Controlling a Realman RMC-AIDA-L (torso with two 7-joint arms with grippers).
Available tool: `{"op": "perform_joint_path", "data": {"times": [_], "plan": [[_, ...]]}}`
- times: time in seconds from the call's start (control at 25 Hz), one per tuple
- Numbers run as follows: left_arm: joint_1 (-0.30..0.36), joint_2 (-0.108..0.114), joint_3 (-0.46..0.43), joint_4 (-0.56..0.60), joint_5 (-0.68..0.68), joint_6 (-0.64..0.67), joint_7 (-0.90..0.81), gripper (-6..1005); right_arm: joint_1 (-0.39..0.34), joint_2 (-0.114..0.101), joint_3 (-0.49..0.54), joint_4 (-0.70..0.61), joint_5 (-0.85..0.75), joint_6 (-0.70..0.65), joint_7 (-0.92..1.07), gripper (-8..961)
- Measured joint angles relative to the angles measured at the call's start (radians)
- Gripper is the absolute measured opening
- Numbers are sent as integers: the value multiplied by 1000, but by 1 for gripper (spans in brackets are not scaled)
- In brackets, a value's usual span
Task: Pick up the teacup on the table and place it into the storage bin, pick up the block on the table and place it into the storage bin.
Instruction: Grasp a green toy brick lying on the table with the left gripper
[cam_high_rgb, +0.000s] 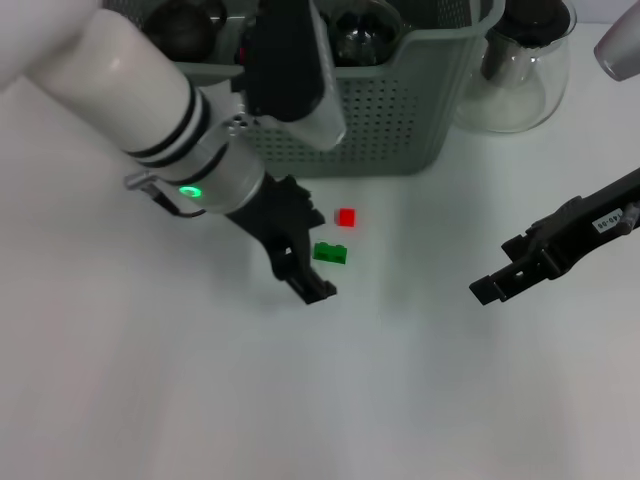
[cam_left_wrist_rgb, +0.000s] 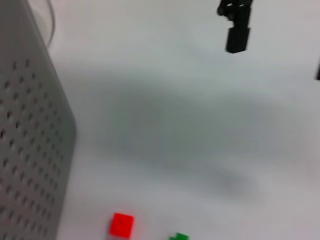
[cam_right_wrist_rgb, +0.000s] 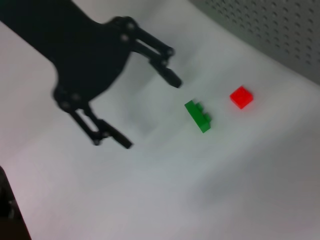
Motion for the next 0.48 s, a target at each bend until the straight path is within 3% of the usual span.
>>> {"op": "perform_joint_path", "data": {"times": [0.4, 0.48], "plan": [[-78, -1, 27, -175, -6, -158, -1, 892, -1, 3, -5, 2, 0, 1, -2, 927], [-87, -1, 28, -205, -4, -185, 0, 817, -1, 4, -4, 5, 0, 1, -8, 927]]}}
